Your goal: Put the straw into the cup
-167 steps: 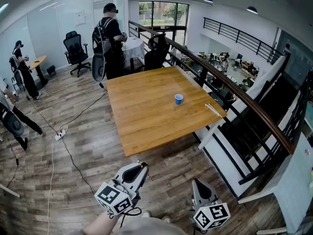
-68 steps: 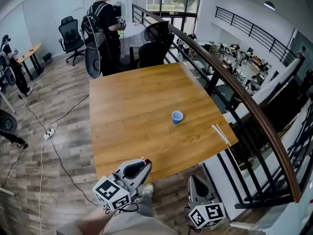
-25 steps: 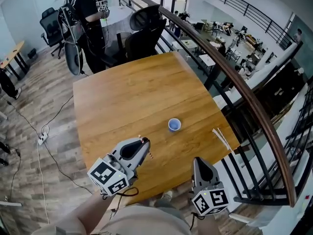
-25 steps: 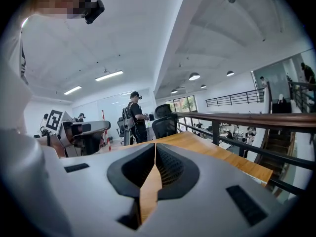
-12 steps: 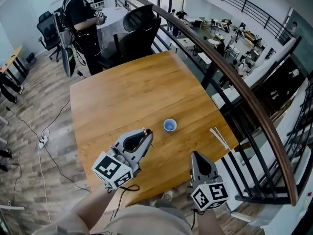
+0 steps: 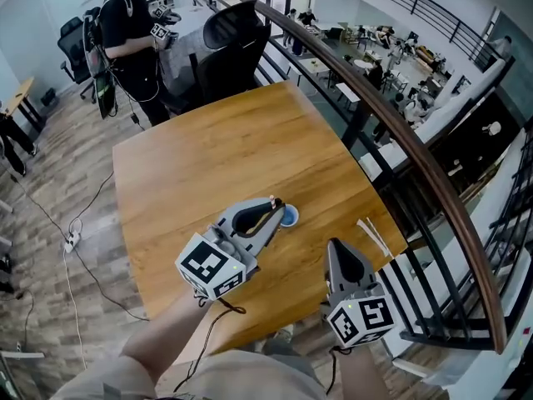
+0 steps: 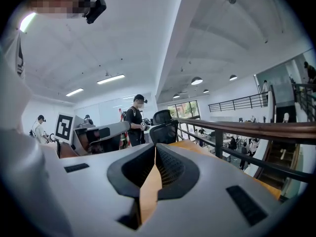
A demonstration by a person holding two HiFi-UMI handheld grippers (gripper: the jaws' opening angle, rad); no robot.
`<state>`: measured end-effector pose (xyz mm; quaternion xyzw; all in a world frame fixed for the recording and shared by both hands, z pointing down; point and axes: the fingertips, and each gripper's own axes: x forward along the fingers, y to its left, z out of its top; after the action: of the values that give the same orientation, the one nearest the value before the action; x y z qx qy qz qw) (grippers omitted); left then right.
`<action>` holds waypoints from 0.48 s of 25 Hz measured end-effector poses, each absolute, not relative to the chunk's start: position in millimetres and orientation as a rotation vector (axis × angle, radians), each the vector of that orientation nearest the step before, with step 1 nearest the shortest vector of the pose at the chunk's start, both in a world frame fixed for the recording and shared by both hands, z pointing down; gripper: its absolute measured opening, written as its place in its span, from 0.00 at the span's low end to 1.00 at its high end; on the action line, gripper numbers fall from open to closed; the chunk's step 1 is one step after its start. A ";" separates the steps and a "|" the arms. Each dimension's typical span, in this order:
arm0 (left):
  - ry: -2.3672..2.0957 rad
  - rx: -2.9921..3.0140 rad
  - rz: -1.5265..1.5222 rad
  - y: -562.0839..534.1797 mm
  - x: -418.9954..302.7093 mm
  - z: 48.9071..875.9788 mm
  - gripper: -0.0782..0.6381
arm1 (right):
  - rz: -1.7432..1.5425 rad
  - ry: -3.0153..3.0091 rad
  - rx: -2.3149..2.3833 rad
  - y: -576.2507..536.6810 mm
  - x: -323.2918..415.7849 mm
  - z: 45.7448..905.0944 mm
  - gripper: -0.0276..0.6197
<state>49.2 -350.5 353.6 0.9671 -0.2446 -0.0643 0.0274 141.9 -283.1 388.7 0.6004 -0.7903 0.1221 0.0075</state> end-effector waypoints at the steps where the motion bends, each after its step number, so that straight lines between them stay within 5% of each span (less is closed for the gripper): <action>1: -0.757 2.989 -0.218 -355.0 52.1 352.5 0.16 | 0.370 -2.471 1.875 -289.3 142.8 388.8 0.08; 12: -0.731 2.985 -0.221 -406.2 80.6 401.8 0.16 | 0.214 -2.409 1.796 -349.7 147.7 422.5 0.08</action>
<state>80.6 -406.2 401.8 0.9684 -0.2370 -0.0716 0.0305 147.7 -349.7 422.5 0.5950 -0.7980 0.0709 0.0643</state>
